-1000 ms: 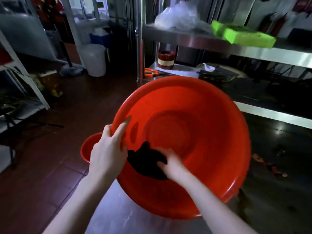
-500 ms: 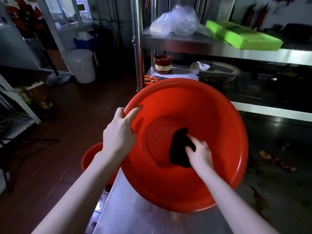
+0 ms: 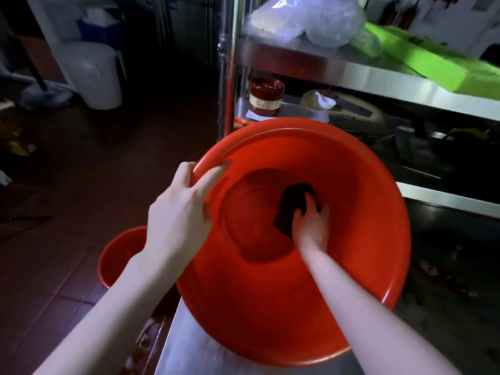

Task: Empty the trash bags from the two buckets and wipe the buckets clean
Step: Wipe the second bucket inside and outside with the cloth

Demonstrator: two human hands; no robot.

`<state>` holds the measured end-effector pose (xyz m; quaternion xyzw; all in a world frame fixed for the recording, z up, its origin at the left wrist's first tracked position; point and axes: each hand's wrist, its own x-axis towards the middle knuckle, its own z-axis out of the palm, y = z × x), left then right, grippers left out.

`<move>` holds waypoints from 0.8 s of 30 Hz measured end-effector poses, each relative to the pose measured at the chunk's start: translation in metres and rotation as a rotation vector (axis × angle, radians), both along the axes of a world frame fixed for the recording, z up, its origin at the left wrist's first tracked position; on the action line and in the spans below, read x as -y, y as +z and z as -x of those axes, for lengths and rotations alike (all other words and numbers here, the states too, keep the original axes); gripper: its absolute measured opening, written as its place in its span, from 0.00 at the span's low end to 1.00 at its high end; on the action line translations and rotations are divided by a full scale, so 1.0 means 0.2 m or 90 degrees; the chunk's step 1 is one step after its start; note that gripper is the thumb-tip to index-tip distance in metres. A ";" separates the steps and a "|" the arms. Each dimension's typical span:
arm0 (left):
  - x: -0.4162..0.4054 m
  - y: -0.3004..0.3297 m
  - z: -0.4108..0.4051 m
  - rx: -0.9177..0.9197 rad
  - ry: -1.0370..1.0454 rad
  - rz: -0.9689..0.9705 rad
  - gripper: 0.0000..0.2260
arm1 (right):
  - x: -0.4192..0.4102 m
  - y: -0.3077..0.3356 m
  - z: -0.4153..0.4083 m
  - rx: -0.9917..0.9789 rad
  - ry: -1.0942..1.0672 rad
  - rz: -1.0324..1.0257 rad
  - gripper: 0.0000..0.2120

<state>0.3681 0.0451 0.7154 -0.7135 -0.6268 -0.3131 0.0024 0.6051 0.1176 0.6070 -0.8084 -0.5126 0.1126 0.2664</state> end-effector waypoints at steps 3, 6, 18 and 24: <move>-0.03 -0.02 0.01 -0.007 -0.013 -0.001 0.36 | -0.17 -0.16 0.05 0.131 0.101 0.082 0.27; -0.07 -0.02 0.01 -0.010 -0.033 -0.002 0.36 | -0.22 -0.30 0.15 0.241 0.171 0.139 0.31; -0.02 0.02 -0.07 -0.007 -0.006 0.005 0.26 | -0.35 -0.24 0.11 0.266 0.200 0.063 0.25; -0.02 0.02 -0.08 0.010 -0.029 -0.006 0.27 | -0.41 -0.23 0.20 0.277 0.224 0.056 0.23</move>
